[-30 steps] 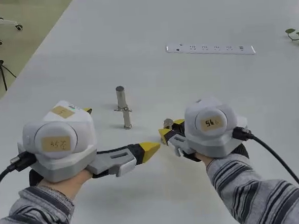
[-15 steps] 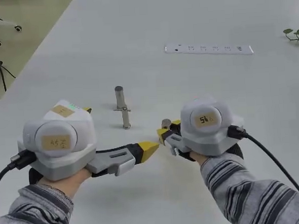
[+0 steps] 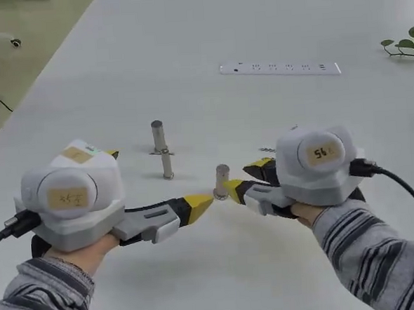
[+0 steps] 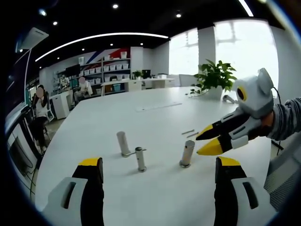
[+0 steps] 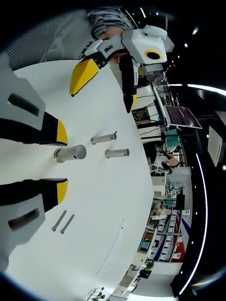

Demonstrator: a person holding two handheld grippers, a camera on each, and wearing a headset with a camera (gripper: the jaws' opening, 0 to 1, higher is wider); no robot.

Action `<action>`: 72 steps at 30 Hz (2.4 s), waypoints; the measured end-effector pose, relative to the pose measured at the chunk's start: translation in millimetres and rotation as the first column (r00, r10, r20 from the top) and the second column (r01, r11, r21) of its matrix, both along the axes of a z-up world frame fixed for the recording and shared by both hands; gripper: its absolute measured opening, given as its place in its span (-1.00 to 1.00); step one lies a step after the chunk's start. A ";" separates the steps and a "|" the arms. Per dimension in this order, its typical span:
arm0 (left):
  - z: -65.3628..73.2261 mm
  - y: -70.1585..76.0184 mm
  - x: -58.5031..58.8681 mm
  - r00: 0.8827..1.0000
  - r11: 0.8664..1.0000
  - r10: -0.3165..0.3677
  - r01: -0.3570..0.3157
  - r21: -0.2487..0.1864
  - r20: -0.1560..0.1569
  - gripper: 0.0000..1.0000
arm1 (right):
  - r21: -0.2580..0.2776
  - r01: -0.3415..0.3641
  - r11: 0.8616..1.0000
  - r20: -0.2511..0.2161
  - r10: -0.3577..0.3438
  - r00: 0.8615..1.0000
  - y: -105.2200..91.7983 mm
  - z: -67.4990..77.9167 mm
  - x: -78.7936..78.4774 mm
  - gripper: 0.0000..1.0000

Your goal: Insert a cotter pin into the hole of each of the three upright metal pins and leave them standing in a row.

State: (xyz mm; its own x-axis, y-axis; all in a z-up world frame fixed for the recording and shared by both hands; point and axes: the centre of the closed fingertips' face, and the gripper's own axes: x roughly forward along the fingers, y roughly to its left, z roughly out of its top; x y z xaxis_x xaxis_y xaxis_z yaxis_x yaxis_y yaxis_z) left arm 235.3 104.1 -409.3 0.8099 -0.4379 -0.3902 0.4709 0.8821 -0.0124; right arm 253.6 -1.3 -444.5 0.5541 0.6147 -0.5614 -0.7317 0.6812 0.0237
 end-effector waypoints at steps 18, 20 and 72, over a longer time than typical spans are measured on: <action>-0.1 -1.6 -0.9 1.000 1.000 -0.008 0.008 0.003 0.000 0.92 | -0.185 -0.142 0.972 -0.081 0.129 0.988 -49.3 -10.1 29.7 -0.57; -0.3 -2.0 -1.0 1.000 1.000 -0.010 0.010 0.004 -0.001 0.92 | -0.200 -0.159 0.967 -0.095 0.142 0.985 -52.1 -12.1 33.9 -0.58; -9.4 -8.2 -4.4 0.998 0.999 -0.045 0.045 0.011 -0.044 0.74 | -0.450 -0.401 0.798 -0.274 0.304 0.912 -82.7 -50.6 71.7 -1.00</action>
